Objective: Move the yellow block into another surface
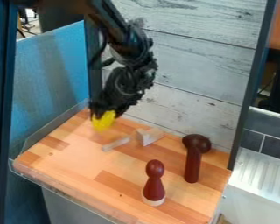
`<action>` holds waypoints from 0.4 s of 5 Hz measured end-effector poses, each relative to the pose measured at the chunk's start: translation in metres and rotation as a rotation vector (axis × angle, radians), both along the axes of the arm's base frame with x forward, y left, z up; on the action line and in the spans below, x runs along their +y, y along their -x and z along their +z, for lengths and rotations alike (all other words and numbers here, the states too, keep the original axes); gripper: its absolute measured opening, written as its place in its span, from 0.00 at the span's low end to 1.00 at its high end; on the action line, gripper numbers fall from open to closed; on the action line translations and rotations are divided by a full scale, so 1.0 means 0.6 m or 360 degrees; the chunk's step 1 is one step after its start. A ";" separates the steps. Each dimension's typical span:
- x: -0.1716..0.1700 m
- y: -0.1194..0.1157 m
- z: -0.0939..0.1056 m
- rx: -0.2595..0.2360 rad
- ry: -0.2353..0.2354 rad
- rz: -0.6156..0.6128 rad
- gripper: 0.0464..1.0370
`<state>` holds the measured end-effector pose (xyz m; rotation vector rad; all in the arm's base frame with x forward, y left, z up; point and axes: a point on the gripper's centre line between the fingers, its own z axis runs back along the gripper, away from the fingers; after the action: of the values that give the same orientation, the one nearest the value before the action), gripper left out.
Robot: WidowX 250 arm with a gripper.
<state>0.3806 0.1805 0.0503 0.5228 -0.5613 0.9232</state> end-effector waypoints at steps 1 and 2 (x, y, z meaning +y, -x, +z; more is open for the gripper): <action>0.019 0.004 -0.005 0.0020 -0.0145 0.0129 0.54; 0.037 0.002 -0.020 0.0056 -0.0231 0.0264 0.54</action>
<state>0.3794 0.2030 0.0385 0.7235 -0.5617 1.0329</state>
